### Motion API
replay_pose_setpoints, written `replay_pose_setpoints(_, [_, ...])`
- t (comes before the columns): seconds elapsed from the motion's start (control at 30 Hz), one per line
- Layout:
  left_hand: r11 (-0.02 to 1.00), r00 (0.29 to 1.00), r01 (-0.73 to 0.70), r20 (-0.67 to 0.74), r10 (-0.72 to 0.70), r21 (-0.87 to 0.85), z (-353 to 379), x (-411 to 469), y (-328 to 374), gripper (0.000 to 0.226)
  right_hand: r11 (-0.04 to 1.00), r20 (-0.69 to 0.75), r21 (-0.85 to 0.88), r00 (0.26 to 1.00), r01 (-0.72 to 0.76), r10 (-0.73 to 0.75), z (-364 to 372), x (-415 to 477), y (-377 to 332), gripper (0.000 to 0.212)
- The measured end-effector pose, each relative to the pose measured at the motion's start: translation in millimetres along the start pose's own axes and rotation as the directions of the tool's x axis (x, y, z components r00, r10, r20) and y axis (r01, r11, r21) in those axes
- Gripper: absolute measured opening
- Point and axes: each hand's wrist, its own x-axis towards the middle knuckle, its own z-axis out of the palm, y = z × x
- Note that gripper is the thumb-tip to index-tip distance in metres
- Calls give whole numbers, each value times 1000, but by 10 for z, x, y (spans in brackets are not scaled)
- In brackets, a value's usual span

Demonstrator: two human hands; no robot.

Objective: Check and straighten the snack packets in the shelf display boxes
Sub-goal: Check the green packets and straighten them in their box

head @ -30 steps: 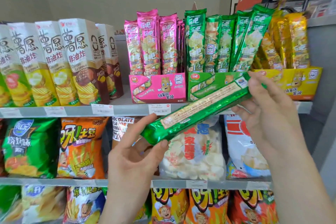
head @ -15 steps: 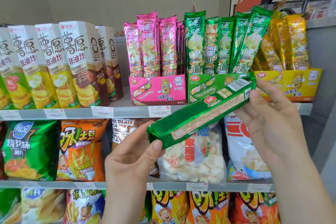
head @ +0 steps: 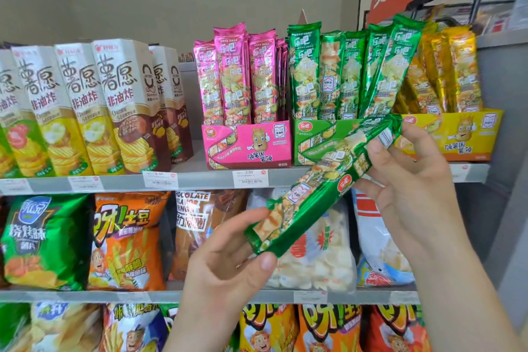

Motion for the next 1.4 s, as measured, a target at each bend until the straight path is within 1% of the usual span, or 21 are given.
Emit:
replay_pose_setpoints(0.13, [999, 994, 2, -105, 2, 38, 59, -24, -30, 65, 998, 28, 9, 998, -62, 62, 9, 46, -32, 17])
replay_pose_setpoints(0.17, [999, 992, 2, -125, 3, 46, 53, -33, -42, 61, 997, 18, -6, 997, -71, 71, 14, 64, -43, 14])
replay_pose_setpoints(0.23, [997, 989, -2, -146, 13, 79, 46, -48, -77, 56, 995, -30, -94, 999, -27, 25, 42, 90, -65, 9])
replay_pose_setpoints(0.33, [994, 988, -16, -150, 33, 110, 42, -53, -136, 59, 979, -89, -196, 993, 61, -79, 99, 114, -83, 13])
replay_pose_setpoints(0.4, [987, 989, -24, -138, 46, 158, 38, -45, -156, 64, 975, -110, -211, 989, 72, -96, 96, 146, -91, 17])
replay_pose_setpoints(0.47, [976, 990, -42, -123, 70, 215, 40, -36, -170, 67, 974, -95, -216, 991, 71, -93, 92, 181, -122, 19])
replay_pose_setpoints(0.53, [959, 990, -71, -96, 101, 274, 70, -15, -154, 57, 976, -69, -206, 994, 71, -87, 91, 215, -150, 20])
replay_pose_setpoints(0.63, [904, 990, -134, 12, 141, 406, 188, 39, -72, 55, 979, -48, -185, 994, 86, -96, 119, 259, -192, 22])
replay_pose_setpoints(0.7, [855, 984, -179, 91, 154, 487, 292, 93, 4, 60, 974, -27, -203, 993, 105, -113, 141, 304, -201, 22])
replay_pose_setpoints(0.8, [748, 963, -264, 212, 168, 609, 429, 194, 81, 72, 946, 4, -297, 990, 132, -137, 152, 406, -244, 22])
replay_pose_setpoints(0.9, [657, 945, -325, 255, 205, 680, 558, 287, 140, 84, 884, 76, -444, 989, 147, -126, 118, 533, -341, 20])
replay_pose_setpoints(0.97, [647, 935, -353, 281, 217, 676, 659, 352, 166, 92, 842, 133, -514, 984, 167, -115, 104, 603, -423, 29])
replay_pose_setpoints(1.0, [649, 929, -367, 298, 220, 667, 712, 389, 183, 95, 837, 150, -520, 983, 171, -108, 103, 630, -474, 31])
replay_pose_setpoints(1.07, [671, 921, -382, 321, 221, 635, 802, 488, 213, 97, 825, 200, -540, 978, 167, -67, 64, 694, -567, 27])
replay_pose_setpoints(1.13, [743, 928, -355, 313, 204, 567, 875, 617, 219, 95, 759, 302, -624, 953, 184, 17, 14, 754, -673, 59])
replay_pose_setpoints(1.17, [770, 929, -348, 306, 207, 535, 913, 680, 220, 93, 752, 357, -627, 933, 203, 46, 7, 781, -722, 65])
replay_pose_setpoints(1.2, [785, 926, -355, 304, 222, 508, 960, 739, 226, 89, 772, 401, -597, 915, 219, 51, 7, 806, -779, 65])
replay_pose_setpoints(1.27, [788, 913, -390, 309, 264, 477, 1061, 854, 254, 77, 814, 454, -512, 891, 276, -17, -6, 879, -892, 63])
replay_pose_setpoints(1.3, [779, 904, -413, 318, 287, 471, 1109, 916, 280, 70, 815, 455, -489, 888, 311, -66, -9, 921, -948, 62])
replay_pose_setpoints(1.37, [765, 884, -452, 346, 315, 458, 1185, 1054, 347, 57, 793, 443, -462, 878, 398, -183, -21, 1034, -1062, 55])
replay_pose_setpoints(1.4, [749, 876, -467, 360, 321, 469, 1209, 1122, 387, 56, 777, 433, -453, 869, 438, -238, -23, 1099, -1121, 51])
